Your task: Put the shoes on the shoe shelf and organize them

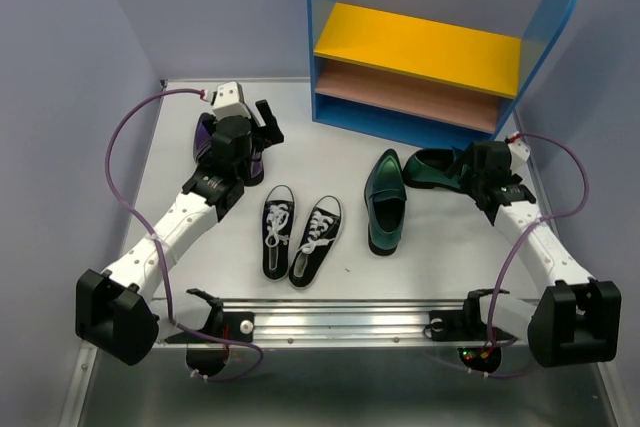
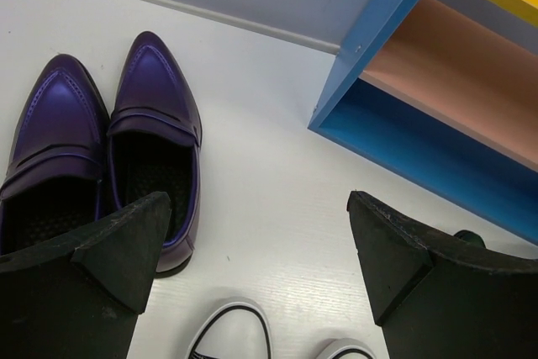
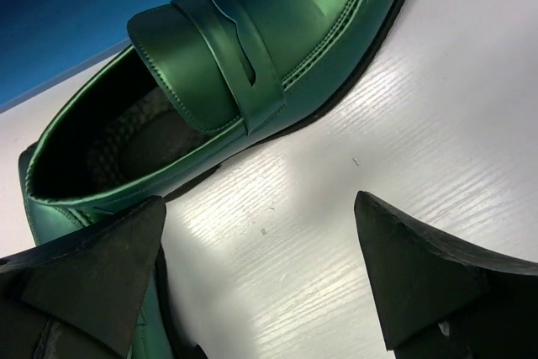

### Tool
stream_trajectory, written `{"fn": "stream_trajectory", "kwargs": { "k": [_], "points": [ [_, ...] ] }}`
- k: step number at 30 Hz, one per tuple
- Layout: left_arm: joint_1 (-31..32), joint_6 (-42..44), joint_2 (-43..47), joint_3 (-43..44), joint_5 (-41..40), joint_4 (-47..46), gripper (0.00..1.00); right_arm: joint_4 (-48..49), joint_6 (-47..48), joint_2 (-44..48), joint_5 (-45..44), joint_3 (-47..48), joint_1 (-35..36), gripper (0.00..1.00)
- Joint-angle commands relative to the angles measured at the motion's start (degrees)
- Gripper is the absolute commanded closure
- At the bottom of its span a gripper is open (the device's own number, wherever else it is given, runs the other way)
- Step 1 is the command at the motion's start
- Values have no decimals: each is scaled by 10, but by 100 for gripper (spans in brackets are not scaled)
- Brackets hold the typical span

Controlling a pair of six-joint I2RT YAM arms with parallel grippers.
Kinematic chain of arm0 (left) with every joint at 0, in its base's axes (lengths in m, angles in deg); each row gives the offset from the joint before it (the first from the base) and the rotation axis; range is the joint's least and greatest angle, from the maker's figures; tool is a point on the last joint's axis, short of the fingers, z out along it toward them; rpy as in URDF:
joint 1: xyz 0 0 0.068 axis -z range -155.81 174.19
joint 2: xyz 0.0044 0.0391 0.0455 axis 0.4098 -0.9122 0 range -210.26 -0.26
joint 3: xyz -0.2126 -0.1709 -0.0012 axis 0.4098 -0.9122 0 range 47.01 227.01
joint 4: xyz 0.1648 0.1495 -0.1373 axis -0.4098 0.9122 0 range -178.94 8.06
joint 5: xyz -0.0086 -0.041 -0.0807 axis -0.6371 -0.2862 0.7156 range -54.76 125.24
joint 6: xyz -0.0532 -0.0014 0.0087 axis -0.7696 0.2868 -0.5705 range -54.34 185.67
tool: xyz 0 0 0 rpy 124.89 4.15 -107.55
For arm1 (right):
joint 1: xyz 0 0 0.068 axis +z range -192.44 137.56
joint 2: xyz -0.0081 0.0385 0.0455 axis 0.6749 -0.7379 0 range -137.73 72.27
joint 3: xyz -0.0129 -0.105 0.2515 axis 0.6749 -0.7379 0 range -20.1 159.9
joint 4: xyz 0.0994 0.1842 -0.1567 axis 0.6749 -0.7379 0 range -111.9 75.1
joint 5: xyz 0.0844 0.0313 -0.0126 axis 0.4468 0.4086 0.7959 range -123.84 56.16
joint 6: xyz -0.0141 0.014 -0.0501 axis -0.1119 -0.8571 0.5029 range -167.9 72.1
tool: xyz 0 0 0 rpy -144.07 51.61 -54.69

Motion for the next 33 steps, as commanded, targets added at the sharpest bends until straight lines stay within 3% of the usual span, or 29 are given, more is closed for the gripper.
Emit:
{"fn": "stream_trajectory", "kwargs": {
  "k": [1, 13, 18, 24, 30, 31, 33],
  "points": [
    [2, 6, 4, 20, 0, -13, 1, -22, -39, -20, -28, 43, 3, 0],
    [3, 0, -12, 23, 13, -15, 1, 19, -154, -136, 75, 93, 3, 0],
    [2, 1, -10, 23, 13, -16, 1, 71, -175, -190, 140, 89, 3, 0],
    [2, 1, -7, 21, 15, -17, 1, 69, -175, -212, 145, 82, 3, 2],
    [2, 0, -10, 22, 16, -17, 1, 51, -150, -181, 133, 66, 3, 11],
    [2, 1, -11, 22, 16, -17, 1, 48, -140, -181, 133, 67, 3, 21],
    [2, 1, -12, 22, 16, -17, 1, 34, -124, -181, 134, 66, 3, 25]
  ]
}}
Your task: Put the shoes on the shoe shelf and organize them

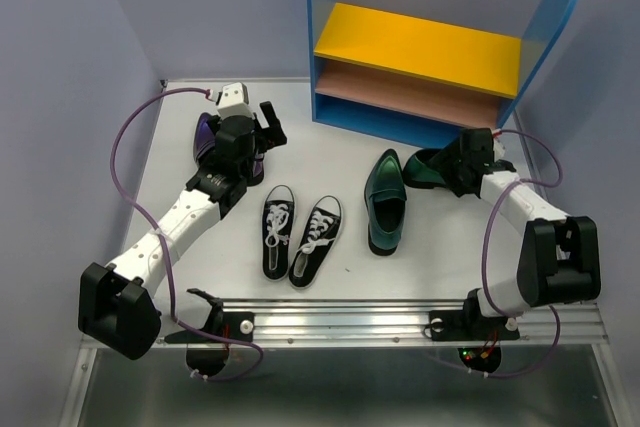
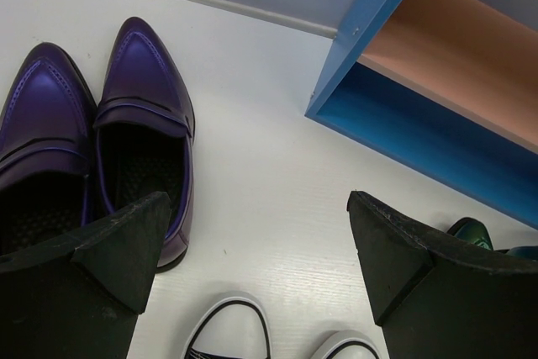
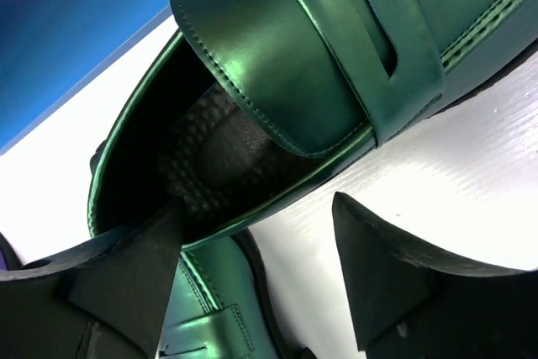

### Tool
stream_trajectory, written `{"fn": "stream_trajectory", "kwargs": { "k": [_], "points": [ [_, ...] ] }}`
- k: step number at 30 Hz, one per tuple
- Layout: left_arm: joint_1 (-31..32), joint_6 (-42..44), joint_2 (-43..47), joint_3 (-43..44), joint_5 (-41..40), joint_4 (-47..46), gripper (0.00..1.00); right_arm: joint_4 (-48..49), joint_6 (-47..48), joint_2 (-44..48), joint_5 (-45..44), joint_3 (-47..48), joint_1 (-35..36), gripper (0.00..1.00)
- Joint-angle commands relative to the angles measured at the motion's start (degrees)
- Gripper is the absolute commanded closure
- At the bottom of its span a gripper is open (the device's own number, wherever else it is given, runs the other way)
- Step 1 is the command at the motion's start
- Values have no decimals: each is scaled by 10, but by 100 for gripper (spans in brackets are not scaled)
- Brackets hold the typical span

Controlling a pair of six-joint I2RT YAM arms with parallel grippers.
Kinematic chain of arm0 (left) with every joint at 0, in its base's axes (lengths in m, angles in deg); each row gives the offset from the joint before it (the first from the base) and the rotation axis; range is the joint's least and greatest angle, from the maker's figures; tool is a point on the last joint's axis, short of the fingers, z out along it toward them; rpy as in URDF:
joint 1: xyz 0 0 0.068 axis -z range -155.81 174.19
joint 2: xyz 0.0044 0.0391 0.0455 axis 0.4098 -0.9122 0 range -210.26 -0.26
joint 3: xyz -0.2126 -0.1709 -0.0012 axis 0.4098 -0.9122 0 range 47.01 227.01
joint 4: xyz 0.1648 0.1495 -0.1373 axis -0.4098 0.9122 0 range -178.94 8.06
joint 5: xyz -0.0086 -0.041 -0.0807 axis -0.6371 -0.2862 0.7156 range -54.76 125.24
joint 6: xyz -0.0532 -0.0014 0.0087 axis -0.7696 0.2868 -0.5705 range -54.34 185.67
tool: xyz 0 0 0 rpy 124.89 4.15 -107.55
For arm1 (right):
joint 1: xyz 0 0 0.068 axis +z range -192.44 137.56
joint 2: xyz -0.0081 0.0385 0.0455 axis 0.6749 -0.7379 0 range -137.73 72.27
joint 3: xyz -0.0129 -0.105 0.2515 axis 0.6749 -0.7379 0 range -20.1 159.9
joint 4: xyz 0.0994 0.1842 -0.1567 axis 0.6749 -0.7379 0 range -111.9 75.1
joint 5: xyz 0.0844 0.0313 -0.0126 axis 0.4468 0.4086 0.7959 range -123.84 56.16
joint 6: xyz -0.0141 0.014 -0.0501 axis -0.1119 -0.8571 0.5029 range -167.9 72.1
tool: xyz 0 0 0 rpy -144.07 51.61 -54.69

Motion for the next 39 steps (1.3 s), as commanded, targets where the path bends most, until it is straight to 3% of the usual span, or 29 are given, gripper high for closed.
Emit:
{"fn": "stream_trajectory", "kwargs": {
  "k": [1, 11, 16, 17, 20, 30, 37, 38, 39],
  "points": [
    [2, 1, 5, 22, -2, -17, 1, -16, 36, 17, 0, -6, 3, 27],
    [2, 1, 0, 23, 0, -18, 1, -33, 60, 11, 41, -20, 3, 52],
    [2, 2, 4, 23, -3, -18, 1, -51, 73, 18, 41, -8, 3, 75],
    [2, 2, 5, 23, -5, -18, 1, -57, 76, 25, 39, -6, 3, 84],
    [2, 2, 5, 24, -7, -17, 1, -87, 97, 36, 37, 10, 3, 99],
    [2, -2, 5, 28, -1, -17, 1, -245, 211, 89, 68, 61, 3, 99],
    [2, -8, -2, 30, 9, -17, 1, -331, 265, 112, 5, 112, 3, 99],
    [2, -9, -2, 31, 11, -17, 1, -339, 267, 111, -1, 115, 3, 95],
    [2, -10, -2, 31, 13, -17, 1, -344, 268, 111, -8, 115, 3, 83]
  ]
}}
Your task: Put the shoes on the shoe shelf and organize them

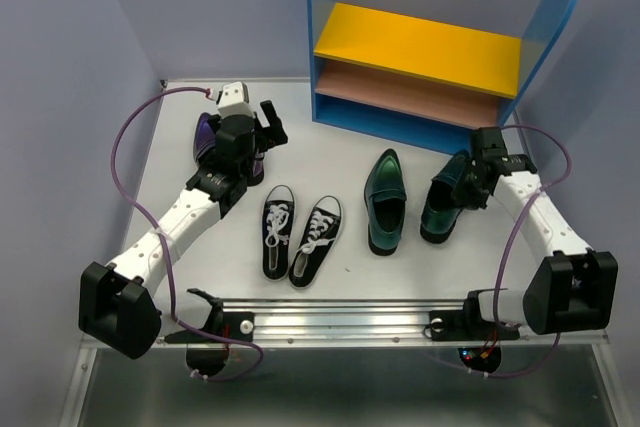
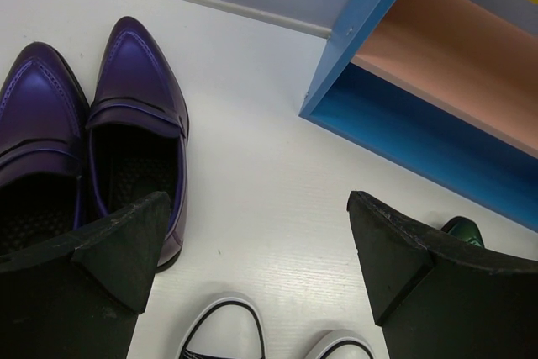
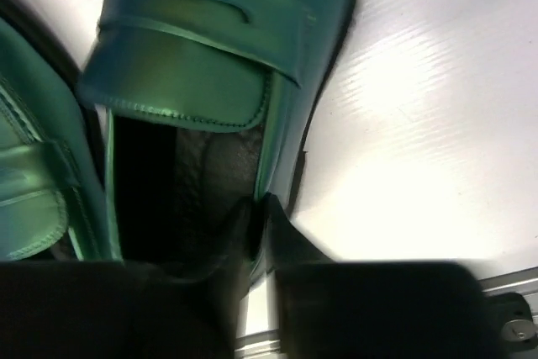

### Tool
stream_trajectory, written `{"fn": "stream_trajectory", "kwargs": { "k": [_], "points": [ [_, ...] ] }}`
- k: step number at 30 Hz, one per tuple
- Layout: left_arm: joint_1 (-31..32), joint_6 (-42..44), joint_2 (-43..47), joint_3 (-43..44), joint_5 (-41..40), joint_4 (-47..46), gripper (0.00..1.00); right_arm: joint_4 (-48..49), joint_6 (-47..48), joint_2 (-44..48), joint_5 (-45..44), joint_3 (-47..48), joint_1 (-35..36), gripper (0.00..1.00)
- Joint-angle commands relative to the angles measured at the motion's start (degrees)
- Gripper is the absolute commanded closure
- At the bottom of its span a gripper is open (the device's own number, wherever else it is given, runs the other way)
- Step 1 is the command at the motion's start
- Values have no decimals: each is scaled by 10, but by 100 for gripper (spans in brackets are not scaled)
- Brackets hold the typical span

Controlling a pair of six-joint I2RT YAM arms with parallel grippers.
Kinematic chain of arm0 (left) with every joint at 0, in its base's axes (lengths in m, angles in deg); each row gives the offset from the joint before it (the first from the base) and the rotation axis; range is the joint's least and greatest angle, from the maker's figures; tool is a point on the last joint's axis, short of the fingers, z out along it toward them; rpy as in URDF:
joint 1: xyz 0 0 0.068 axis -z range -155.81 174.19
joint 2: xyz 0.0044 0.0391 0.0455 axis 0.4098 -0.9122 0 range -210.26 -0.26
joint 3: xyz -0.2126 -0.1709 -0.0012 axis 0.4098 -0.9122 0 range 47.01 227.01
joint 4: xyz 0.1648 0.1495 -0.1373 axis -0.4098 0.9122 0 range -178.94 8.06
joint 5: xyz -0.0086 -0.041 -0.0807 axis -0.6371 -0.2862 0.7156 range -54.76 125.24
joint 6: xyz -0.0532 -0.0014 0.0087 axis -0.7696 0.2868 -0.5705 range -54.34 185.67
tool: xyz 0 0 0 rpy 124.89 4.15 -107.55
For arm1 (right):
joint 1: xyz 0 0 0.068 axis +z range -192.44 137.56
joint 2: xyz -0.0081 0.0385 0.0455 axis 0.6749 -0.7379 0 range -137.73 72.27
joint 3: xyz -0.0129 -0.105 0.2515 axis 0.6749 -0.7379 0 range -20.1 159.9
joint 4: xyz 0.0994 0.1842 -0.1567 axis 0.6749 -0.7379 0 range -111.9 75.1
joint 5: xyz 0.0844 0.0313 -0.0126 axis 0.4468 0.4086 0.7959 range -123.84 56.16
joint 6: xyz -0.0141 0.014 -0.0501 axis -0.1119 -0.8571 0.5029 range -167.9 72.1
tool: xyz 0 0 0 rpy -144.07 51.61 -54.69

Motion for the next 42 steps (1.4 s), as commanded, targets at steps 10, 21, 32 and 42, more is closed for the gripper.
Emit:
{"fn": "stream_trajectory", "kwargs": {
  "k": [10, 21, 32, 42],
  "points": [
    [2, -5, 1, 27, 9, -18, 1, 16, -8, 21, -30, -18, 3, 0],
    [2, -4, 3, 22, 8, -18, 1, 30, -45, 36, -94, -45, 3, 17],
    [2, -3, 1, 21, 6, -17, 1, 93, -69, 17, -45, -104, 3, 42],
    [2, -4, 2, 23, 7, -16, 1, 99, -51, 61, -68, -95, 3, 99]
  ]
}}
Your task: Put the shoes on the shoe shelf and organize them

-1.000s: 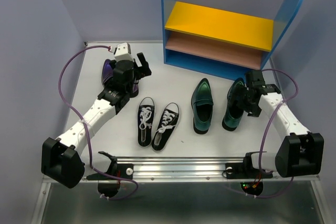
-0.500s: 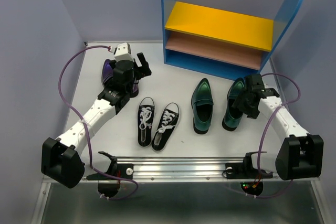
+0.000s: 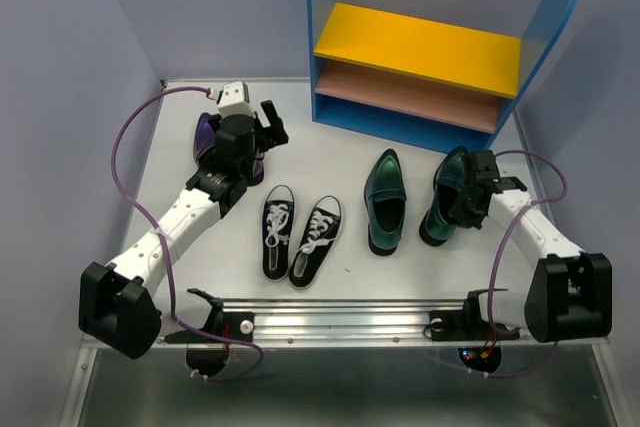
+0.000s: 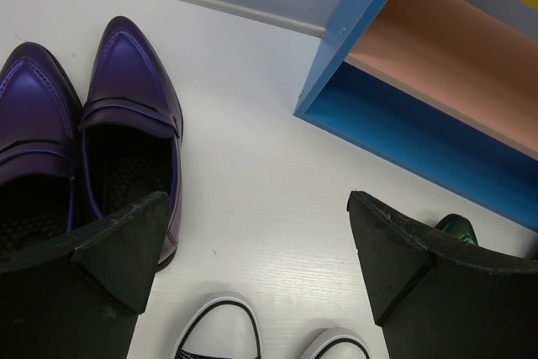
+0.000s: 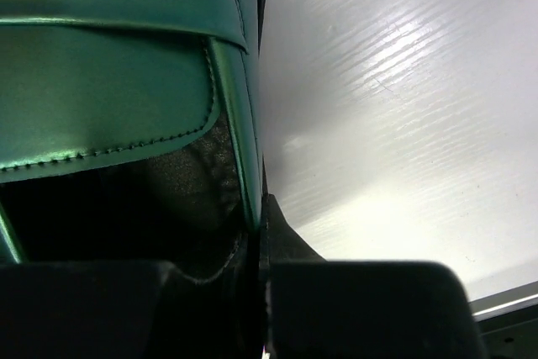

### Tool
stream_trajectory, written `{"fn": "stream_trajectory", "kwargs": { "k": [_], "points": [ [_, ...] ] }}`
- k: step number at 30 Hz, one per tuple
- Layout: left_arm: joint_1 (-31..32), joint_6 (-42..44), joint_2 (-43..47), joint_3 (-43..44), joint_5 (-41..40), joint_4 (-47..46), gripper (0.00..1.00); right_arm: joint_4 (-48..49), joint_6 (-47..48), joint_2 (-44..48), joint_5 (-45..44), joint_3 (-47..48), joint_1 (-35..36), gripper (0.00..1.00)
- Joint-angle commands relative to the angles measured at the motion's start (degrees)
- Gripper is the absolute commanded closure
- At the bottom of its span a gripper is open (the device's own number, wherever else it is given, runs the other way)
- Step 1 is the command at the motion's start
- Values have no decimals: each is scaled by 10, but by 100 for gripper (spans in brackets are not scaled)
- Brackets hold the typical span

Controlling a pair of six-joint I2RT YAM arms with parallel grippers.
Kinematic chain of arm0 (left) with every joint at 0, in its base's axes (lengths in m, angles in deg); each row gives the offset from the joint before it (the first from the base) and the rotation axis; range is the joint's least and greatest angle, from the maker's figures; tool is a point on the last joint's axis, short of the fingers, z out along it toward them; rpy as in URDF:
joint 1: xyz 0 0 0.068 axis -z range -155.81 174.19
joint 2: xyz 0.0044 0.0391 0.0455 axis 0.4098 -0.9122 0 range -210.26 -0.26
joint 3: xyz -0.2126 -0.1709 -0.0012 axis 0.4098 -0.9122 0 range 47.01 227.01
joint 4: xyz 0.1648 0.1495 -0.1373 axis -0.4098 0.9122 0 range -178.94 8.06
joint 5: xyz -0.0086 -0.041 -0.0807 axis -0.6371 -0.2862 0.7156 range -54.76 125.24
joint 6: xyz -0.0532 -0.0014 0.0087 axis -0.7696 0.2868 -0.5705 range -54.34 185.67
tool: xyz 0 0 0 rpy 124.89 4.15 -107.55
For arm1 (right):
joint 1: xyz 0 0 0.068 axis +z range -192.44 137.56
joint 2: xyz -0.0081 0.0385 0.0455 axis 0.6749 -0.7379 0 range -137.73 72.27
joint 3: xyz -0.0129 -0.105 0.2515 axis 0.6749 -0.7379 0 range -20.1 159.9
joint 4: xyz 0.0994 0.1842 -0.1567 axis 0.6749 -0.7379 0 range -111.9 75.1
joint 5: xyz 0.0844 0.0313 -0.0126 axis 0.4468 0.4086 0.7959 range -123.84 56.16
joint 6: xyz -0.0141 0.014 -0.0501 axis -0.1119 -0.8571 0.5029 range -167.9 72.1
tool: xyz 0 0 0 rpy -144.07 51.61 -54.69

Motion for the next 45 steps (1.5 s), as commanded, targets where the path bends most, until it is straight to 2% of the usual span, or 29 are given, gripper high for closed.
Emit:
{"fn": "stream_trajectory", "kwargs": {
  "k": [1, 6, 13, 24, 36, 45],
  "points": [
    [2, -1, 1, 21, -1, -15, 1, 25, 17, 51, -4, 29, 2, 99],
    [2, -1, 2, 22, -4, -13, 1, -10, 51, 79, 20, 75, 2, 99],
    [2, -2, -4, 29, -7, -11, 1, -116, 93, 101, 69, 178, 2, 99],
    [3, -3, -23, 41, -3, -7, 1, -210, 118, 122, 109, 287, 2, 99],
    [2, -2, -27, 45, -1, -7, 1, -246, 125, 82, 142, 450, 2, 99],
    [2, -1, -30, 43, -1, -7, 1, -202, 120, 17, 116, 520, 2, 99]
  ]
}}
